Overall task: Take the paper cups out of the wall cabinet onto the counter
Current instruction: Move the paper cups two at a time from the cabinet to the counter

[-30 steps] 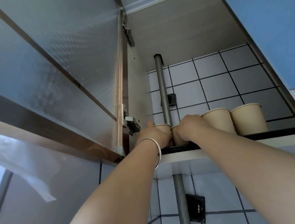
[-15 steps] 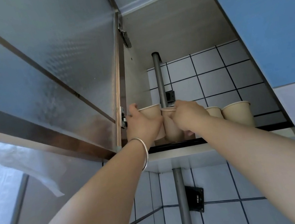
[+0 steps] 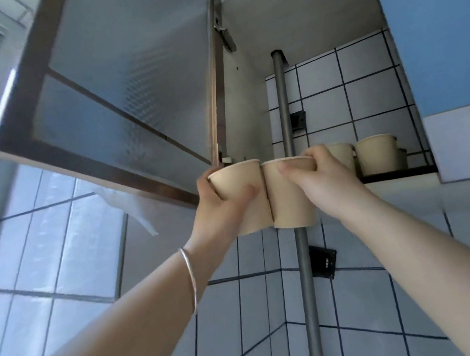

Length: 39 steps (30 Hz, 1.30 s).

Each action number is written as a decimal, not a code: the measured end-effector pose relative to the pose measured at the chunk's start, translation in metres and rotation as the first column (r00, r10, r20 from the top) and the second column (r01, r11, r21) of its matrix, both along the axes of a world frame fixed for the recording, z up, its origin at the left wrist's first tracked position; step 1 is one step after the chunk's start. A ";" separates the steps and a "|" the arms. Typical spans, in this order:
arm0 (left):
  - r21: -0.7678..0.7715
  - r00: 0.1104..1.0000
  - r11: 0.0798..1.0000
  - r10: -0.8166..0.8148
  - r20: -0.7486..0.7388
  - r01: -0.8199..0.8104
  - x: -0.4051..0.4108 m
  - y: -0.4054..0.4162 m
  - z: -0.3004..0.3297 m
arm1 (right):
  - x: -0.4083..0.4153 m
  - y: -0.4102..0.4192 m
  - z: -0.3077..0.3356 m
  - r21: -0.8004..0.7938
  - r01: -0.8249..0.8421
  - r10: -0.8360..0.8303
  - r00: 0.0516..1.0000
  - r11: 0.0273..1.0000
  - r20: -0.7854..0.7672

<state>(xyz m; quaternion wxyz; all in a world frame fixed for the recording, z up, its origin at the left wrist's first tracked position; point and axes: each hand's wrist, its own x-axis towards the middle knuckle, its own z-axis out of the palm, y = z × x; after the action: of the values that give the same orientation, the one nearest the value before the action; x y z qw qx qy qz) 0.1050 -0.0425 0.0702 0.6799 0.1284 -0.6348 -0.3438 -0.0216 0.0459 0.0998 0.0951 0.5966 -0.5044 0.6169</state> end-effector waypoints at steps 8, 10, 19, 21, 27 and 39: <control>0.233 0.996 0.969 0.087 -0.017 -0.081 0.076 0.075 -0.134 | 0.065 0.009 -0.143 0.041 -0.482 0.450 0.843 0.875 0.294; 0.297 0.988 0.944 0.154 -0.016 -0.143 0.104 0.092 -0.166 | 0.096 0.013 -0.174 0.092 -0.602 0.529 0.756 0.793 0.384; 0.455 0.863 0.781 0.503 -0.052 -0.428 0.281 0.218 -0.280 | 0.287 0.072 -0.294 0.222 -0.871 0.670 0.480 0.437 0.566; 0.491 0.795 0.707 0.605 -0.048 -0.508 0.324 0.267 -0.304 | 0.339 0.109 -0.313 0.234 -0.915 0.674 0.401 0.329 0.621; 0.604 0.529 0.465 0.844 -0.083 -0.647 0.447 0.442 -0.364 | 0.487 0.260 -0.372 0.332 -0.943 0.717 0.252 0.031 0.649; 0.735 -0.056 -0.141 0.989 0.139 -0.663 0.582 0.768 -0.432 | 0.697 0.544 -0.454 0.487 -0.683 0.681 -0.020 -0.544 0.732</control>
<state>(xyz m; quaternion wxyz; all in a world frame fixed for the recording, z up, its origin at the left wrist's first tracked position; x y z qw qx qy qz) 0.6874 0.7259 -0.3614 0.7638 0.6450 -0.0147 0.0173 0.6749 0.5903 -0.3543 -0.7011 0.6931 -0.1306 0.1051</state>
